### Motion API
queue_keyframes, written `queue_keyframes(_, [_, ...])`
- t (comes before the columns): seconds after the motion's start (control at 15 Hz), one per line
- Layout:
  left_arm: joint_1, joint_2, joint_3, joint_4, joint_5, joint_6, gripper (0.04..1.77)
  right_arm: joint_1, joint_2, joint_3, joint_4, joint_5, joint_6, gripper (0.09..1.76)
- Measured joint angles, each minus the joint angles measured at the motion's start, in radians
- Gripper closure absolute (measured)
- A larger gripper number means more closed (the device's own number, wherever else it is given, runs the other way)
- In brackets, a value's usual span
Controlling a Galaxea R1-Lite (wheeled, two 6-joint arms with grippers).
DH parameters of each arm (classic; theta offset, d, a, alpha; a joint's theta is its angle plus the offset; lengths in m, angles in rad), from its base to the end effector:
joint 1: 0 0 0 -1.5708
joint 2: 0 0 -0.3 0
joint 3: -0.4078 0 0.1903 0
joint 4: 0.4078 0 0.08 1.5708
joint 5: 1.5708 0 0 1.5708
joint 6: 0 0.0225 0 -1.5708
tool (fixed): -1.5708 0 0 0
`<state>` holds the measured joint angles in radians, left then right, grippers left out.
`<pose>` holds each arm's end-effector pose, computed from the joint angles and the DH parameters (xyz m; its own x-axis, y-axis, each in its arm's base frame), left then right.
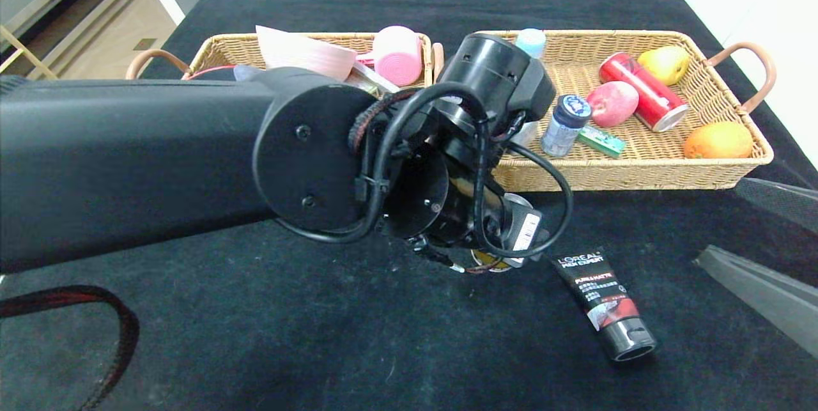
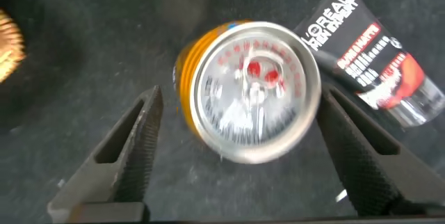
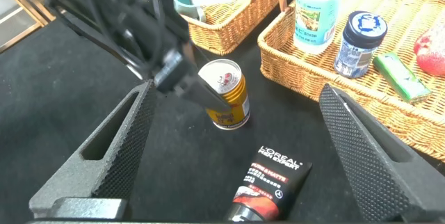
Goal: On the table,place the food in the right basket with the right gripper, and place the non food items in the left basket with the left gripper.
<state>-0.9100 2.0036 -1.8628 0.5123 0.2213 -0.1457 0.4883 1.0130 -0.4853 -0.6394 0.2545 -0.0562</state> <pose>0.2435 -0.3052 0.2606 0.6488 -0.4770 -0.5928 0.6021 0.7983 0.0167 0.1133 0.0666 0.2431 0.7313 0.6735 0.1079 -0.6684 0.7391 -0.0838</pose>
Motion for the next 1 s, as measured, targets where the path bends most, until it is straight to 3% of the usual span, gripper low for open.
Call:
queue_keyframes(0.33, [-0.002, -0.152, 0.08, 0.058, -0.022, 0.022, 0.18, -0.007, 0.006, -0.008, 0.078, 0.002, 0.0, 0.14])
queue_keyframes(0.6, [0.003, -0.339, 0.342, 0.021, -0.053, 0.077, 0.15, -0.018, 0.017, -0.039, 0.188, -0.003, 0.001, 0.14])
queue_keyframes(0.73, [0.02, -0.433, 0.533, -0.127, -0.072, 0.118, 0.14, -0.022, 0.026, -0.058, 0.236, -0.033, 0.003, 0.14])
queue_keyframes(0.87, [0.057, -0.521, 0.744, -0.359, -0.098, 0.176, 0.13, -0.021, 0.04, -0.082, 0.284, -0.086, 0.003, 0.14])
queue_keyframes(1.0, [0.121, -0.609, 0.93, -0.544, -0.175, 0.245, 0.12, -0.012, 0.059, -0.103, 0.319, -0.12, 0.003, 0.14])
